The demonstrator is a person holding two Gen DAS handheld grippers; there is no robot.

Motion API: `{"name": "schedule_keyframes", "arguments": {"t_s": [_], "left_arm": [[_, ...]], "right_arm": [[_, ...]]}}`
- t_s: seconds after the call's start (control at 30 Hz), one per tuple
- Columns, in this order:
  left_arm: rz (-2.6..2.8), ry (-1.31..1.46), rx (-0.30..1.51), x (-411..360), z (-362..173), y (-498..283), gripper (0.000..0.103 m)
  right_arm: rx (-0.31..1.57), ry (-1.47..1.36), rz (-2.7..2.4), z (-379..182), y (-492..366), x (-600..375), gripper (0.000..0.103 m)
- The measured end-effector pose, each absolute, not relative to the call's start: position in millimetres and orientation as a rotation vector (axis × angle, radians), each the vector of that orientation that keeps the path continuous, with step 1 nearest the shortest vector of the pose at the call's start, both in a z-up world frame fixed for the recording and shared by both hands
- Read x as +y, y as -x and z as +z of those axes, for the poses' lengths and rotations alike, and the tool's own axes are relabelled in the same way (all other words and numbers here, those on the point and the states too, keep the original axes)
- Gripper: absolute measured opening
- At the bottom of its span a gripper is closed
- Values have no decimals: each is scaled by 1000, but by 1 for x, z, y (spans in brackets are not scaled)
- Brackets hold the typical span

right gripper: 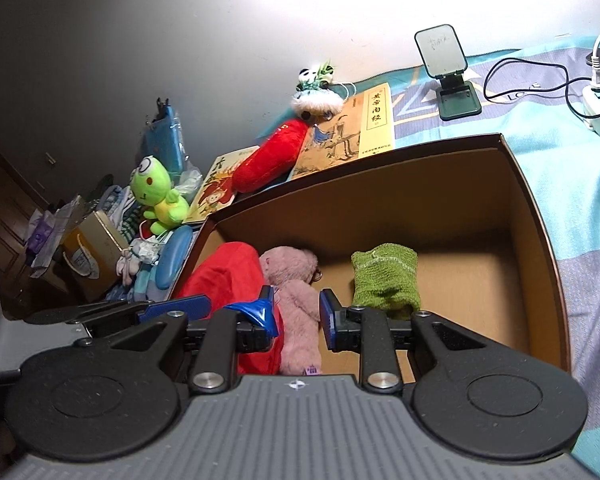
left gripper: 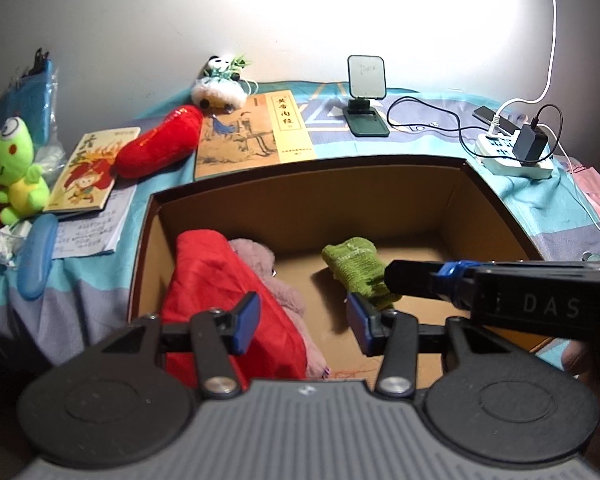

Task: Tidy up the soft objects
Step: 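Place the green knitted item in the box and open the right gripper, then move the right gripper to the white bubble-wrap item beside the yellow towel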

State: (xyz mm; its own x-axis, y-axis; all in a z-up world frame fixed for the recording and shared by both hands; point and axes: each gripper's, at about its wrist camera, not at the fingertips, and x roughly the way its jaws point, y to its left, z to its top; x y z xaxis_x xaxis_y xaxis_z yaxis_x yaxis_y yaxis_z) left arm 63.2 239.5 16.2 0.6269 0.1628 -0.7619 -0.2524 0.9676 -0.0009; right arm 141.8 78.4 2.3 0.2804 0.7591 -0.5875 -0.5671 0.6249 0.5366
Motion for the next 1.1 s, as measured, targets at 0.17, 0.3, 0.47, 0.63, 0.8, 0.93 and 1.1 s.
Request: {"name": "schedule_keyframes", "arguments": {"t_s": [0.17,0.3,0.47,0.63,0.8,0.93,1.1], "left_arm": [[281,83,856,217,23,-49,49],[308,66,852,200,27,-39,49],[316,61,838,177,34,-22,52],[295,49,844,148,31,-8,54],[241,66,872,115,20,-4,54],[162,73,882,87,8,-7,55],[10,103,887,49,-1,-15,56]], "right_arm": [[919,-263,931,7,-133,57,8],[927,-283,959,8,-126,40,8],[932,-296,996,10,-115,19,9],[948,-300,1007,5,-110,-8,9],[969,-289,985,-4,-109,-42,9],[988,-280,941,-12,-109,-77,9],[983,-256,854,-17,-113,-126,9]]}}
